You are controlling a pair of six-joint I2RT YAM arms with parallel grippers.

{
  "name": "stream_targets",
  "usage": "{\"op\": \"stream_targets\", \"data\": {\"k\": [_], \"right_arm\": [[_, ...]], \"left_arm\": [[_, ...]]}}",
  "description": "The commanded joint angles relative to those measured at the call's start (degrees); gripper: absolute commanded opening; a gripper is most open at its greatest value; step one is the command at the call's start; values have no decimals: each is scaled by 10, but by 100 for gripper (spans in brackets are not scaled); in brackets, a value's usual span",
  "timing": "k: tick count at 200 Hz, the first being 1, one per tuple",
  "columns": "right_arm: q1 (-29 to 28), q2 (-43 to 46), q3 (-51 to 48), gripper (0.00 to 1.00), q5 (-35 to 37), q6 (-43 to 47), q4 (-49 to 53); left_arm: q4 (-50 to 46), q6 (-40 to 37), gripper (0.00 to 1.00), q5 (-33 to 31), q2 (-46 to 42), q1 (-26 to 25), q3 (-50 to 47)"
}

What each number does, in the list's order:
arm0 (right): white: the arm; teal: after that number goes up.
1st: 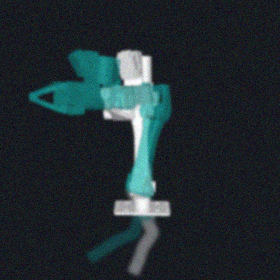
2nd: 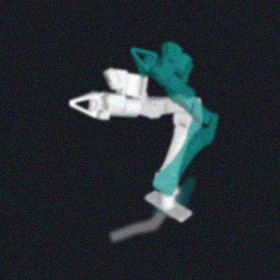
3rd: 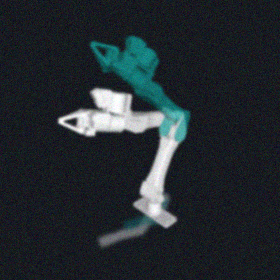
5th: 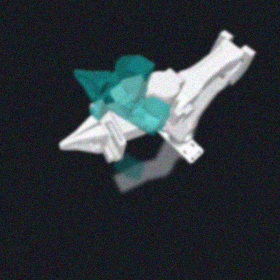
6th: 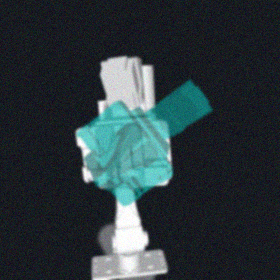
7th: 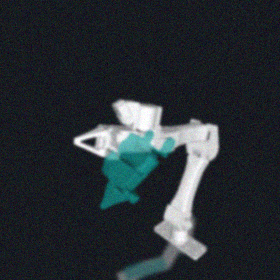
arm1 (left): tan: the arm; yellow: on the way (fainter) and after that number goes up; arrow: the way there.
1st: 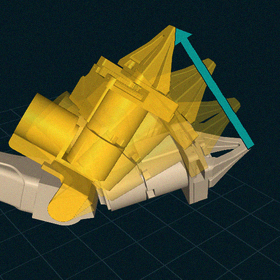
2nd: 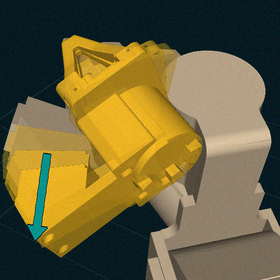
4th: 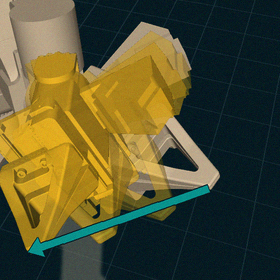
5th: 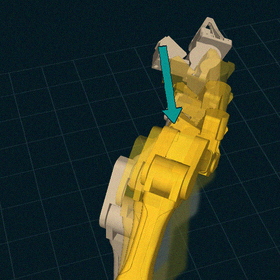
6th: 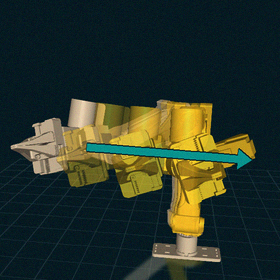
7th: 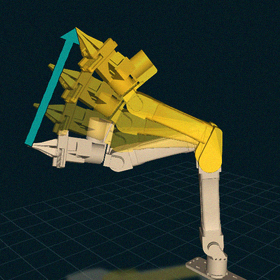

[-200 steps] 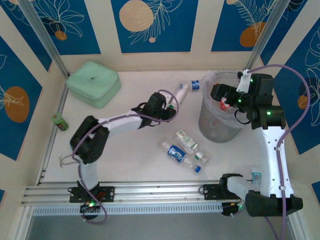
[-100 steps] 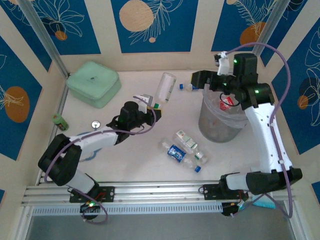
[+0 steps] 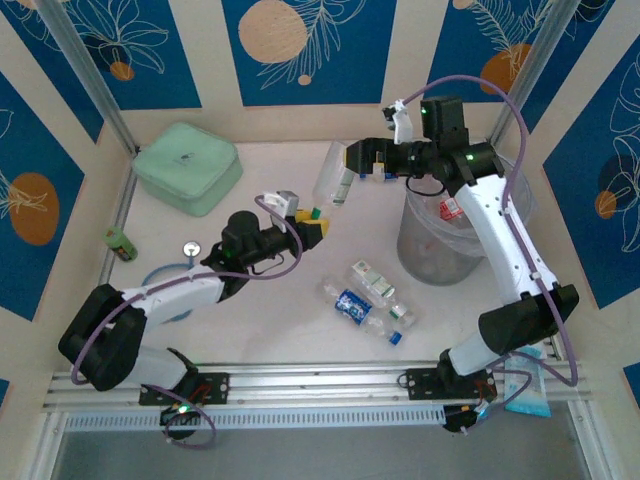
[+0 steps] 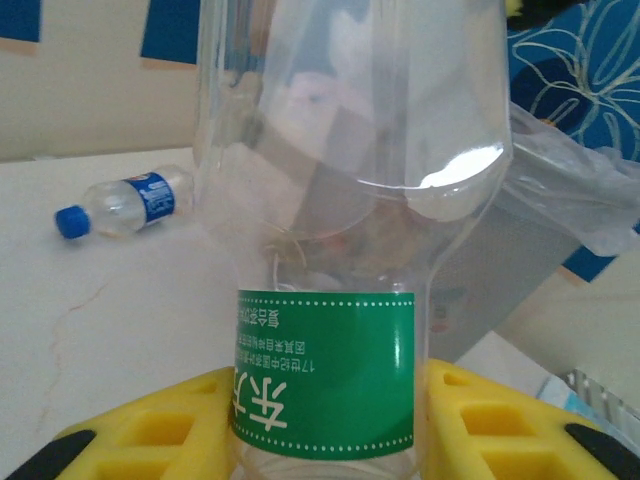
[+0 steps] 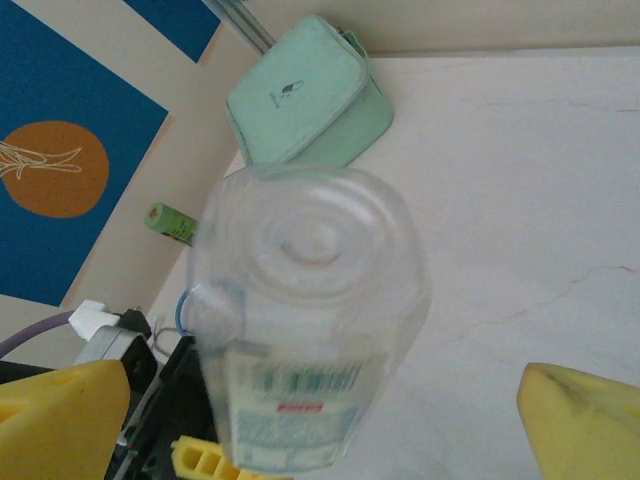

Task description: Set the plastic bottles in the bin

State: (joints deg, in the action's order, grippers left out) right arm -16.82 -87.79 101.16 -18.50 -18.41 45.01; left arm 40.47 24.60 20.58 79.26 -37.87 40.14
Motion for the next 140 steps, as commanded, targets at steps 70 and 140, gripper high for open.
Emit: {"op": "stream_targets", "data": {"k": [70,140], "right_arm": [[7,-12,29,55,-22,-4,10],[20,6,88,35,4,10,21]], "left_arm": [[44,26,0,75,27,-1,16],[23,24,86,18,12,-1,8]]}}
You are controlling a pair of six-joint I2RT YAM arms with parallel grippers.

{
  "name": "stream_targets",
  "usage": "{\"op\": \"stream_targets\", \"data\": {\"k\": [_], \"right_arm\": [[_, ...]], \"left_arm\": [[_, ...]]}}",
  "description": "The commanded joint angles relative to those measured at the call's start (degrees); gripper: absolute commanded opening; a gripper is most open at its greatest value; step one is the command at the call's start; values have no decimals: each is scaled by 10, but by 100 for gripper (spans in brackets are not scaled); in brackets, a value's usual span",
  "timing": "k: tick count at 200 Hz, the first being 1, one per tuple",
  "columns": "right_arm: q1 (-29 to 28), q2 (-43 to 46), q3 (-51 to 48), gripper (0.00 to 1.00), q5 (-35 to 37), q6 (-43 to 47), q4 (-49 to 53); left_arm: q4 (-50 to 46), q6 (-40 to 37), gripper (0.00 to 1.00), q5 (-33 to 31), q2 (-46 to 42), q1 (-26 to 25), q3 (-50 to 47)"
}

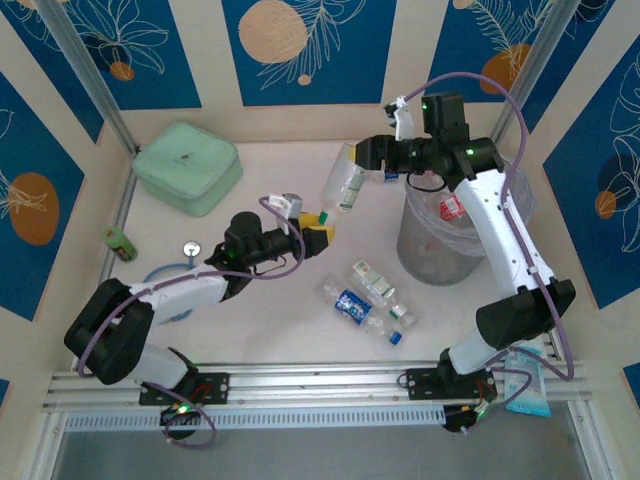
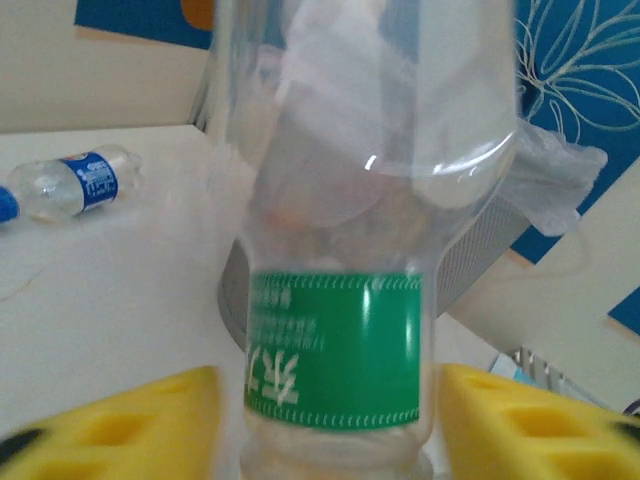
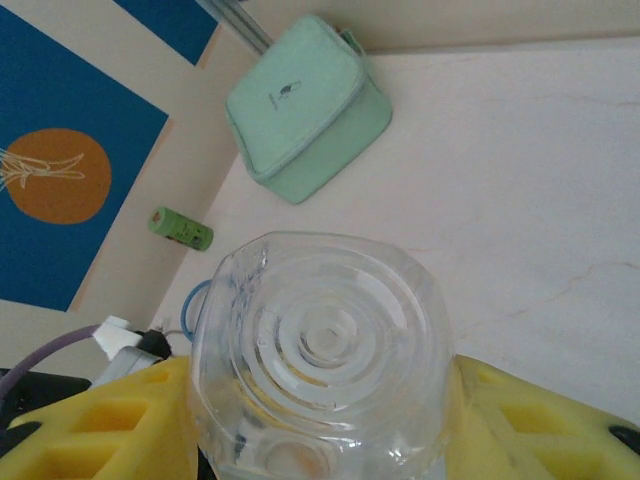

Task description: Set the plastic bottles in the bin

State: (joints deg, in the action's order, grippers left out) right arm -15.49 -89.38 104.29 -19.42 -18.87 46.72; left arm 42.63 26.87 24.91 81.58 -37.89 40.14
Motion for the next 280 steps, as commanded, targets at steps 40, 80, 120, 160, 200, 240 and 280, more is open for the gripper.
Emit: {"op": "stream_targets", "data": {"k": [40,80,120,160,200,240,280], "right_arm": [[13,43,139,31,150,75,51],[19,77,196,17,386,155,66],[36,89,193,7,471,203,46],[59,74,190,0,555,219,101],[104,78,121,0,512,176,159],[127,99,22,0,472,146,172],[141,113,-79,0,439,124,158]], "left_arm": [[-14,5,92,-30,-5,-1,4],[-24,13,93,-31,7,0,-3],[-16,27,93,-31,37,0,1],[25,67,93,-4,84,0,17],[37,81,93,-22,100,1,19],[14,74,93,-31,92,4,20],[-21,57,94,-39,82,4,27]]}}
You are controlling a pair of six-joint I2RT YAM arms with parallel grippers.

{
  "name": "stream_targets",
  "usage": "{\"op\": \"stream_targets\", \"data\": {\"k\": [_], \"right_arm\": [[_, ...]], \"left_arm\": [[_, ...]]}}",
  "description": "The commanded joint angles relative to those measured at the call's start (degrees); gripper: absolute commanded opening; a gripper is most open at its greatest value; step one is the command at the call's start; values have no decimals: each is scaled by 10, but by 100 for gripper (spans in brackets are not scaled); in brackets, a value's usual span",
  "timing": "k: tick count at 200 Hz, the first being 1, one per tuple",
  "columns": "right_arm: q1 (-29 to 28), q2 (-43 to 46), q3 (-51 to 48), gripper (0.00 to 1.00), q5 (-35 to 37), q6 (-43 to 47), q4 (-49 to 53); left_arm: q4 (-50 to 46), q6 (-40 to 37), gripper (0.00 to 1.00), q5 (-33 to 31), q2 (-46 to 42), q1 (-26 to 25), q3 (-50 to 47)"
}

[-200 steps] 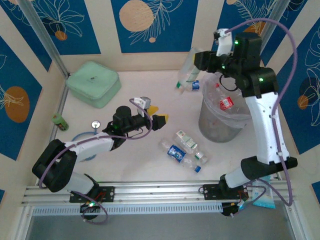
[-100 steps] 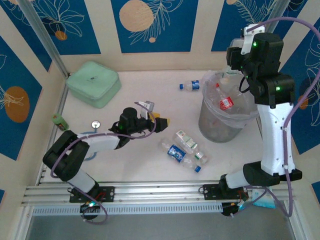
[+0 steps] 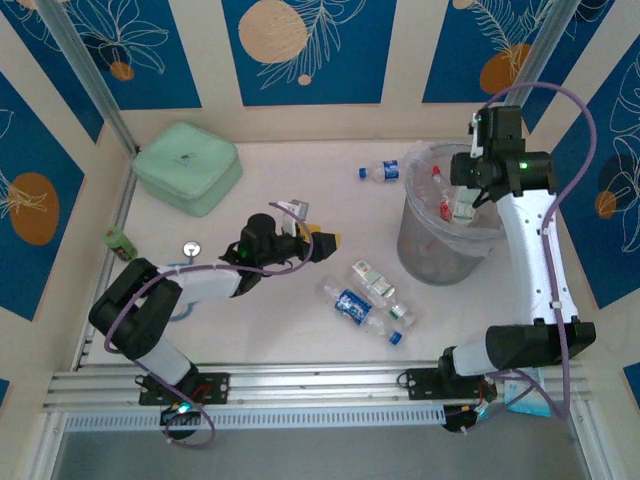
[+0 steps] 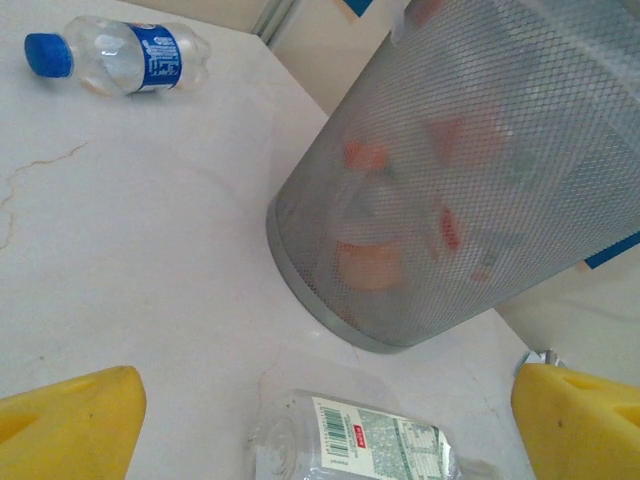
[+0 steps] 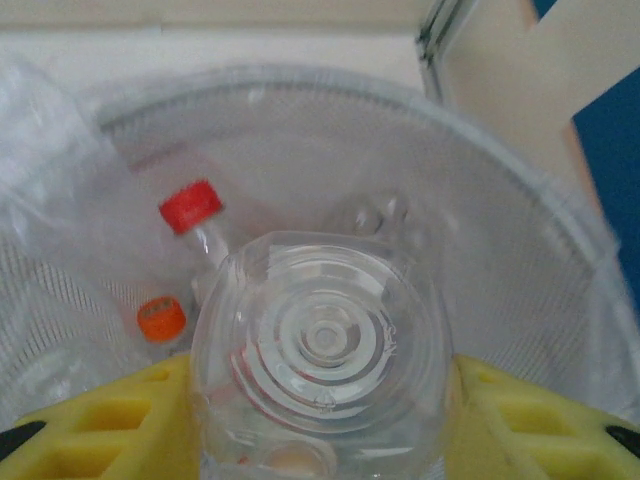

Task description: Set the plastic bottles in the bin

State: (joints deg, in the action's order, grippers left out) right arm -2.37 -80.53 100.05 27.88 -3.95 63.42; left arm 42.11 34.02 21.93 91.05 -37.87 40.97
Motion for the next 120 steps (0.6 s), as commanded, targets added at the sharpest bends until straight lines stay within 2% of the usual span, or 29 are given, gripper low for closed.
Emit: {"op": "stream_targets", "data": {"k": [1,54,120], "right_arm": [[10,25,-38,0,-35,-25,-10],[22,3,-109,0,-74,-44,-20],[48,-31,-149,0,-125,-58,-8]], "left_arm": [[-16,-15,94,-9,-13,3,19],[-46,-31,94,-17,-23,4,28],[-230,-128,94,-66,-27,4,127]]}}
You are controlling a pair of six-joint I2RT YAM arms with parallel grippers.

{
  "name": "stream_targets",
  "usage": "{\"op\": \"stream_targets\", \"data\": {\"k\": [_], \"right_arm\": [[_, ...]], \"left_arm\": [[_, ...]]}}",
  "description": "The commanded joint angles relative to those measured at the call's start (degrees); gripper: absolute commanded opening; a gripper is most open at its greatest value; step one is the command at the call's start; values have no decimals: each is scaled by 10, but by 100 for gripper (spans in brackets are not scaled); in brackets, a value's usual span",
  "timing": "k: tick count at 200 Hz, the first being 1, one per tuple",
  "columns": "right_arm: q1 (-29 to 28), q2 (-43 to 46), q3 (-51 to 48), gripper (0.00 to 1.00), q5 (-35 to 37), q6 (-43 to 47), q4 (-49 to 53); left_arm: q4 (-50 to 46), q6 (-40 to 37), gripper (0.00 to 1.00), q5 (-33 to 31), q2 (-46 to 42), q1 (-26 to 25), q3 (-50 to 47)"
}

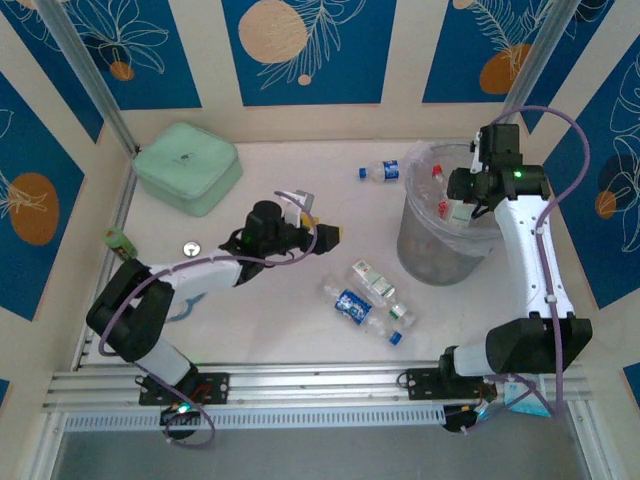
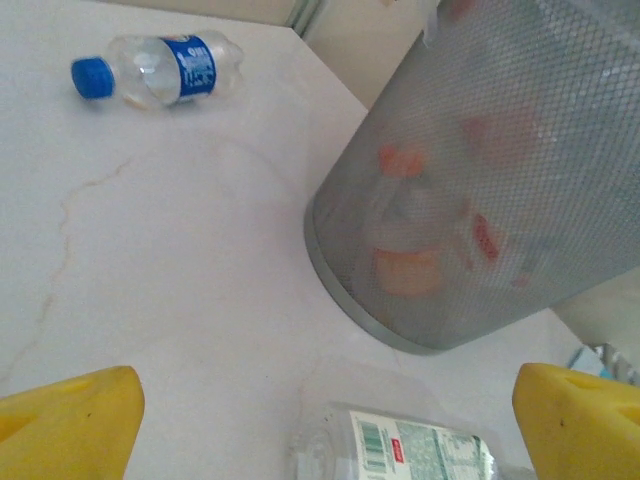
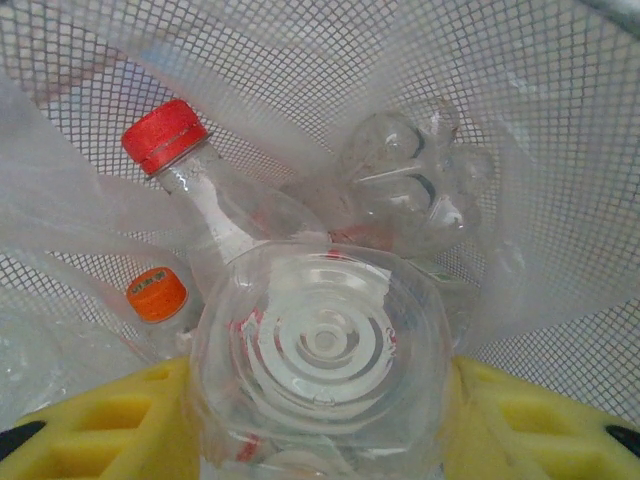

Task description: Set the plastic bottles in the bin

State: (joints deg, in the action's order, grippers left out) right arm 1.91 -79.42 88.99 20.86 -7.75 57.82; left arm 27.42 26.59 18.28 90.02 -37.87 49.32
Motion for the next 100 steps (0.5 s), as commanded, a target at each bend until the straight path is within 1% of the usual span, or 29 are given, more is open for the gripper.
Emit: {"op": "stream_targets", "data": {"k": [1,13,35,70,100], "right_arm": [[5,-42,-39,0,-55,-20,48],[9,-52,-43,0,-70,-19,57],[9,-70,-39,0,-111,-18,74],[9,-79,-27,0,-207,-18,63],[-6,-104,0,0,-227,-19,54]], "left_arm": [[-85,-55,94,-30,-17,4,45],[-104,-67,95,-36,-15,3,59],[-108,-70,95,-36,-13,4,68],[-111,-59,95,-40,-11,4,72],[-122,-58,95,-67,-21,5,62]]}}
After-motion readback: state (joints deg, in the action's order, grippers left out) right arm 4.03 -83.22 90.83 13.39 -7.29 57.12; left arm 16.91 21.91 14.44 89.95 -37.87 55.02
